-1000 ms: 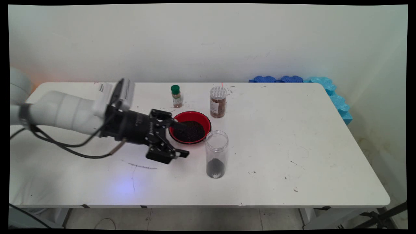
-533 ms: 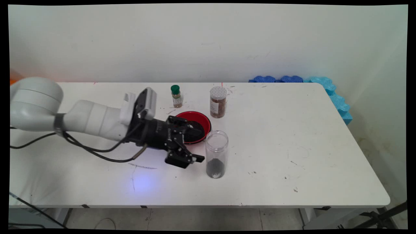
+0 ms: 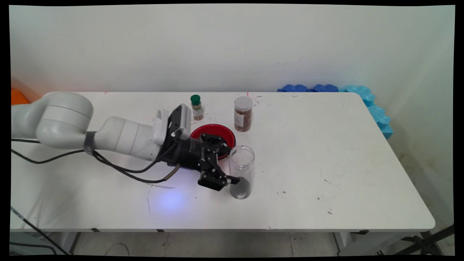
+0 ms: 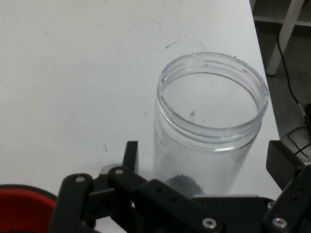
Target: Pick up the black seasoning powder from the table, then pour the black seasoning powder in the red bowl
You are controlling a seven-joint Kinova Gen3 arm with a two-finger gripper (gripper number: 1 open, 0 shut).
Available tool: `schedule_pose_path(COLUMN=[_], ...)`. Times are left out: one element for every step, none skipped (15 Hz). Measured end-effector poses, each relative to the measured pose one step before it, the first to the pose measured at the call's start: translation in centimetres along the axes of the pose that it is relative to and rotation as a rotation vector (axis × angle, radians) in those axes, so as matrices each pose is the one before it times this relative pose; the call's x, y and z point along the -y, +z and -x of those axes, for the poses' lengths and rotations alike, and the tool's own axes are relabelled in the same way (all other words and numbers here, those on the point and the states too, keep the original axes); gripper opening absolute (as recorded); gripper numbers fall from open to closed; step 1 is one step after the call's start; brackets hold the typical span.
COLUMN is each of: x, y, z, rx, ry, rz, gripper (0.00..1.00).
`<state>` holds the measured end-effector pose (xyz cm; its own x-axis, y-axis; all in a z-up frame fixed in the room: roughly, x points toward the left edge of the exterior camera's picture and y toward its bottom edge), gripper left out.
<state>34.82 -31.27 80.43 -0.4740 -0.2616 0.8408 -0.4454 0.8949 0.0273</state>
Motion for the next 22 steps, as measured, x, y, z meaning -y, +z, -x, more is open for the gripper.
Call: schedule_pose_path(x=[0.035,0.034,0.035,0.038,0.047,0.042,0.044,0.052,0.052,0.044,0.05,0.046,0.045,0.051,0.047,0.03,0.027,0.038,0.039,0.054,0.062,0.087], y=[0.31,0.335,0.313,0.26,0.287,0.267,0.223,0.245,0.22,0.178,0.18,0.151,0.115,0.101,0.081,0.055,0.01,0.01,-0.031,-0.109,-0.128,-0.265], z=[0.009,0.005,0.006,-0.007,0.001,-0.001,-0.01,-0.018,-0.016,-0.021,-0.02,-0.025,-0.023,-0.059,-0.06,-0.05,-0.047,-0.062,-0.081,-0.144,-0.162,-0.262], rx=[0.00014,0.00009,0.00003,-0.00009,-0.00007,-0.00028,-0.0001,-0.00035,-0.00023,-0.00027,-0.00032,-0.00061,-0.00051,-0.0019,-0.00181,-0.00125,-0.00127,-0.00152,-0.00113,-0.00318,-0.00426,-0.00686], ry=[0.00307,0.00265,0.00241,0.00201,0.00194,0.0018,0.00128,0.00113,0.00098,0.00073,0.00022,-0.00036,-0.00036,-0.00259,-0.00323,-0.003,-0.00129,-0.00194,0.00158,0.00375,0.00344,0.00024], rz=[0.00168,0.00166,0.00099,0.00071,0.00035,0.00031,0.00029,0.00019,-0.00001,0.0001,0.00003,0.00002,-0.00022,-0.00044,0.00023,0.00108,0.00037,0.00097,0.00359,0.0035,0.00298,0.00603], gripper=[1.0,1.0,1.0,1.0,1.0,1.0,1.0,1.0,1.0,1.0,1.0,1.0,1.0,0.0,0.0,0.0,0.0,0.0,0.0,0.0,0.0,0.0])
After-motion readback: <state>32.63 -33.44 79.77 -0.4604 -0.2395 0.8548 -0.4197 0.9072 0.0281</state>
